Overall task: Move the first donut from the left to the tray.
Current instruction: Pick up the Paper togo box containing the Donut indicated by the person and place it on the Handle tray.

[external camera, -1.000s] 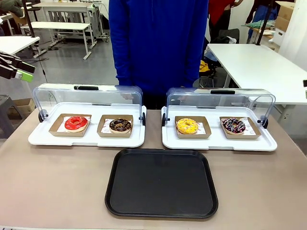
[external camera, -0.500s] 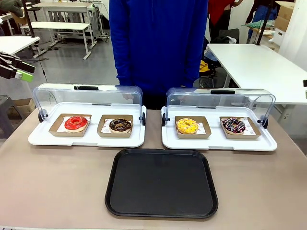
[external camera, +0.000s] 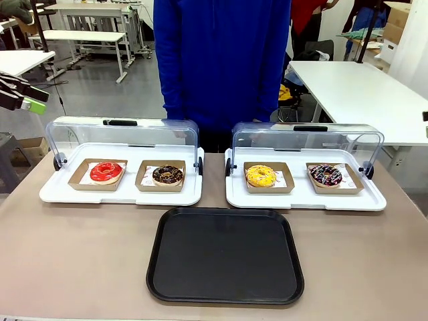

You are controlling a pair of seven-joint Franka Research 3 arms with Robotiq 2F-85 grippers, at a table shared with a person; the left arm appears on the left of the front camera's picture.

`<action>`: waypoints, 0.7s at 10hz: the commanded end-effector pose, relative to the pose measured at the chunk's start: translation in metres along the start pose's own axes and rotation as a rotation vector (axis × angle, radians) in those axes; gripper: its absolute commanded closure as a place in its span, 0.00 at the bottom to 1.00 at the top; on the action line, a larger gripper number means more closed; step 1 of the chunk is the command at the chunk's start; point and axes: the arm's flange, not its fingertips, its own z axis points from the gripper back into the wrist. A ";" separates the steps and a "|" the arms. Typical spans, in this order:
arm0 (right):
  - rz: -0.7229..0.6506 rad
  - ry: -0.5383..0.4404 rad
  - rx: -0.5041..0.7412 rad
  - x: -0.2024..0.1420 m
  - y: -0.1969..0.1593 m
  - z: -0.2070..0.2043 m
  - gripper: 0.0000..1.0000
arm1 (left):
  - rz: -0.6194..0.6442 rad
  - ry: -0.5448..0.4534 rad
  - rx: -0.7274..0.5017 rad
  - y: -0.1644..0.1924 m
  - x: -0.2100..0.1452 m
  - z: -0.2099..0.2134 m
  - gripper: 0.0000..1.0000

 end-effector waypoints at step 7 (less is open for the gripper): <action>0.027 -0.027 -0.002 0.002 -0.003 -0.001 0.00 | -0.005 -0.015 -0.006 0.000 0.001 -0.001 0.00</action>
